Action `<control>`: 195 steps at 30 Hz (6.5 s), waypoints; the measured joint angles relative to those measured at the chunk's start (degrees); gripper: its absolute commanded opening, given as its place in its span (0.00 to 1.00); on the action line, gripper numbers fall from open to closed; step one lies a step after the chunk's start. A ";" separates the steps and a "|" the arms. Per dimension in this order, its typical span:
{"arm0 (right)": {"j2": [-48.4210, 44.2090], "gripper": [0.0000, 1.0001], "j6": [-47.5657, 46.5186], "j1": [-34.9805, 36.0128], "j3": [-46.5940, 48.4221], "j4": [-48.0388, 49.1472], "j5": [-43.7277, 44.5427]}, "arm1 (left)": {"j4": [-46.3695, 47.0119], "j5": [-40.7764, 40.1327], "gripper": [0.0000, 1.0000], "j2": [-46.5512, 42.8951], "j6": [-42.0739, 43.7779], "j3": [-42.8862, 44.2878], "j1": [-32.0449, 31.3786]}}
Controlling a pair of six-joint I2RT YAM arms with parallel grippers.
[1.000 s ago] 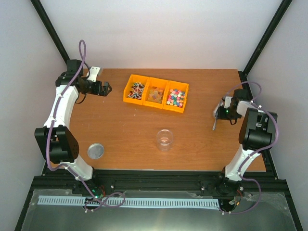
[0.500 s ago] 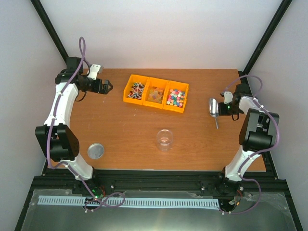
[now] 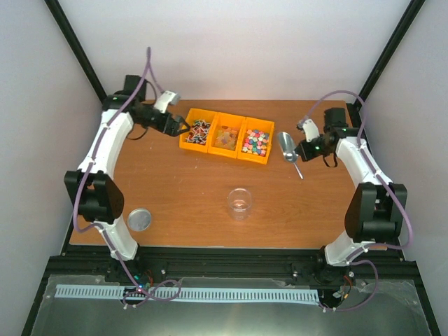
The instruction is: Pack the candies
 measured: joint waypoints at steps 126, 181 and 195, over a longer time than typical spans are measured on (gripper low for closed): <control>-18.93 0.03 -1.14 17.03 -8.57 2.95 4.79 | 13.79 -44.24 0.60 34.05 -0.96 18.14 -4.26; 4.09 0.03 3.96 15.65 -1.62 -0.68 13.90 | 6.21 -19.56 0.44 13.25 6.08 -8.87 -7.04; 8.57 0.03 0.85 15.65 9.16 -5.99 15.56 | 7.04 -17.05 0.41 1.49 6.34 -27.91 -6.73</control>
